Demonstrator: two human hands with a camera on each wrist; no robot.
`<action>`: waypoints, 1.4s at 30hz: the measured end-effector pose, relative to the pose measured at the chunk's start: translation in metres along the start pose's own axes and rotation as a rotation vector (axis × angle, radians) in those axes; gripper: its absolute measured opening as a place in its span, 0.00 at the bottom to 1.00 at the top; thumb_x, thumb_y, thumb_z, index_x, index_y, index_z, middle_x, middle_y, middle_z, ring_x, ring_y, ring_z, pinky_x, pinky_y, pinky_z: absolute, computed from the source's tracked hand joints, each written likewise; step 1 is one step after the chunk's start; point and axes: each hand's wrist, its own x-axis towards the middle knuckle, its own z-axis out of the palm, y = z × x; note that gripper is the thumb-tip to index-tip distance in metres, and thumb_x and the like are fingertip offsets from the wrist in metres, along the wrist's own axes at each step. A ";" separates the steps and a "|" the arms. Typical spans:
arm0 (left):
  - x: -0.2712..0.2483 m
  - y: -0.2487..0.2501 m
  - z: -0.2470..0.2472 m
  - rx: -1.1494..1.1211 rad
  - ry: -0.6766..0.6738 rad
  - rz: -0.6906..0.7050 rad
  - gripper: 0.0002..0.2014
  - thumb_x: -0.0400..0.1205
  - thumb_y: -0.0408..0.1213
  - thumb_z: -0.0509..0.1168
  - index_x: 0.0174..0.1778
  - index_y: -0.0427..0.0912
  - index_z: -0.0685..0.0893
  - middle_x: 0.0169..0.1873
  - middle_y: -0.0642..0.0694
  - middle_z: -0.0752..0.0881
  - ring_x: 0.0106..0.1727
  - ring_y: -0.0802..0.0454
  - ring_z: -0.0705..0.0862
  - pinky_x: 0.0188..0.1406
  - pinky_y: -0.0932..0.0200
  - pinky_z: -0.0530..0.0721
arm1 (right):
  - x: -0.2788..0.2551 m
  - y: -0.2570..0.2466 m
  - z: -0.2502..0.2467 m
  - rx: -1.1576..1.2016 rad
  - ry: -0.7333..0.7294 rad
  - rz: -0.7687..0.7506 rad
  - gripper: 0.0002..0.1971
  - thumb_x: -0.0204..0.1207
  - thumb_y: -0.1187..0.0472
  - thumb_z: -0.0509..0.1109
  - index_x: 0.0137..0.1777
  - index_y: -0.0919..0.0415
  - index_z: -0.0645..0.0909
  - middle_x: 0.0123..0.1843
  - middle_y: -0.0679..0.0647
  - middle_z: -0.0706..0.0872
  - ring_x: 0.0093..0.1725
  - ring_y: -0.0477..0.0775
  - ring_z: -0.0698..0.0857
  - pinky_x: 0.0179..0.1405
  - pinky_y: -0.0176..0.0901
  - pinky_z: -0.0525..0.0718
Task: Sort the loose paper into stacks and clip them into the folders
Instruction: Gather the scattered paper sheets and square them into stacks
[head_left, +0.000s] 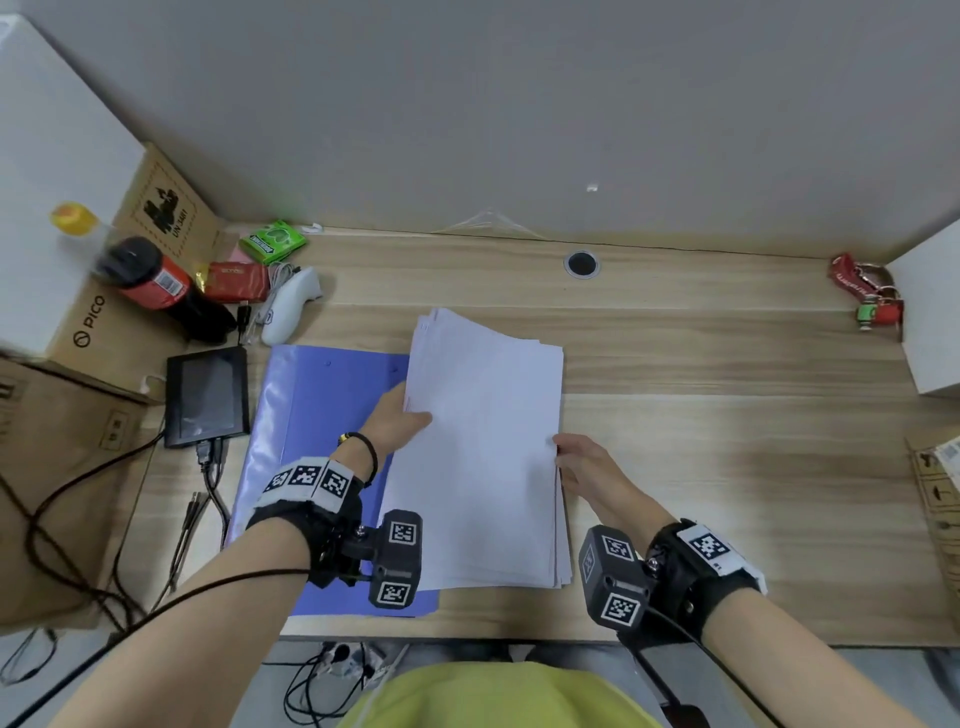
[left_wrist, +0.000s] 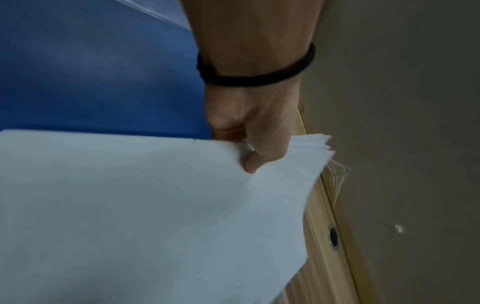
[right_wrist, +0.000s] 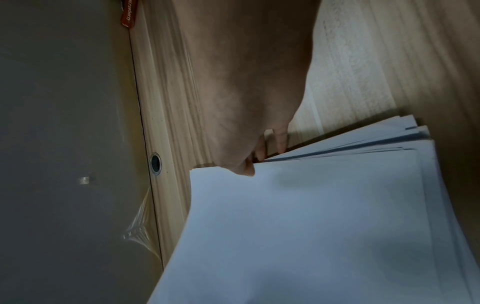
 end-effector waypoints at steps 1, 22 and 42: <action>-0.004 0.001 0.001 -0.029 0.006 0.018 0.22 0.83 0.27 0.62 0.73 0.43 0.73 0.65 0.45 0.83 0.62 0.45 0.83 0.60 0.50 0.82 | -0.003 0.000 0.000 0.021 0.019 -0.010 0.14 0.80 0.67 0.64 0.62 0.54 0.75 0.72 0.56 0.76 0.70 0.56 0.76 0.71 0.50 0.74; -0.067 0.100 0.078 -0.146 0.029 0.455 0.20 0.70 0.21 0.64 0.51 0.49 0.83 0.45 0.51 0.87 0.49 0.52 0.85 0.46 0.57 0.84 | -0.091 -0.054 -0.082 0.225 0.328 -0.513 0.15 0.71 0.71 0.61 0.56 0.59 0.79 0.54 0.54 0.83 0.58 0.53 0.79 0.62 0.46 0.72; -0.057 0.101 0.071 -0.149 0.052 0.447 0.26 0.63 0.18 0.54 0.45 0.50 0.85 0.41 0.48 0.84 0.43 0.52 0.78 0.42 0.56 0.77 | -0.086 -0.072 -0.083 0.368 0.315 -0.615 0.17 0.72 0.77 0.54 0.36 0.56 0.77 0.39 0.48 0.80 0.42 0.49 0.74 0.46 0.40 0.68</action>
